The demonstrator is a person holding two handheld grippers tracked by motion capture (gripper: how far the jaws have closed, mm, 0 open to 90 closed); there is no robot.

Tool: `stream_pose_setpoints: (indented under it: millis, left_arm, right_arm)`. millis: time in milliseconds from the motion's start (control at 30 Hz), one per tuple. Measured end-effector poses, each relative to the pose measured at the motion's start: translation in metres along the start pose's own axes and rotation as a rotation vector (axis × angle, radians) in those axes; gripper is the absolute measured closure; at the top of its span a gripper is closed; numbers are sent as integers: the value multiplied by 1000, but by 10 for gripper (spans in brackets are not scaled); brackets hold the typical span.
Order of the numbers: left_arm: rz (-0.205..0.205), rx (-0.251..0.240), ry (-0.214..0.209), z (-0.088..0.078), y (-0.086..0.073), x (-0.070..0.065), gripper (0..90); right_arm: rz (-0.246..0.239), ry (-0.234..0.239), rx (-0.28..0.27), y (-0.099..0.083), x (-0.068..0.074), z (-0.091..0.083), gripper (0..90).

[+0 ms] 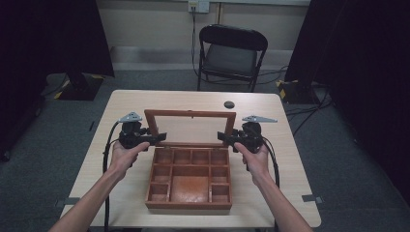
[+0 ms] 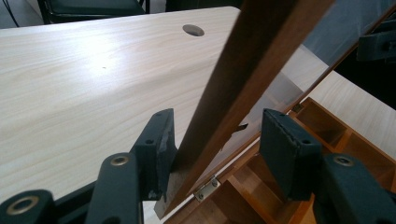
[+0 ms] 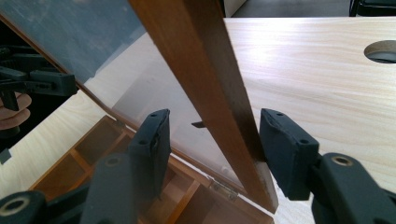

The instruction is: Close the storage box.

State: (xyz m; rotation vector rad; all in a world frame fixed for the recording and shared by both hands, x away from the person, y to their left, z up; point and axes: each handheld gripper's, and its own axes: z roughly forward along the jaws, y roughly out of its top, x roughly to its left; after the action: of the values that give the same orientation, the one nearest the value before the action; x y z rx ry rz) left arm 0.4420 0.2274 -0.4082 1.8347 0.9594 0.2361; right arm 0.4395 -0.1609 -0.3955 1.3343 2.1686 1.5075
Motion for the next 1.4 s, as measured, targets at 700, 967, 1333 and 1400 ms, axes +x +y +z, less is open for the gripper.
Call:
stream_pose_setpoints:
  millis: [700, 967, 1333, 1400]
  left_arm:
    - [25, 4, -2, -10, -8, -17, 372]
    - [37, -8, -28, -11, -8, -22, 297]
    - [21, -8, -37, -13, -7, -24, 209]
    - [18, -5, -42, -14, -7, -24, 200]
  right_arm:
    - [-6, 23, 32, -12, 9, -10, 337]
    - [-8, 17, 33, -20, 8, -17, 280]
    - [7, -2, 36, -23, -1, -32, 282]
    - [-6, -10, 43, -24, 1, -33, 285]
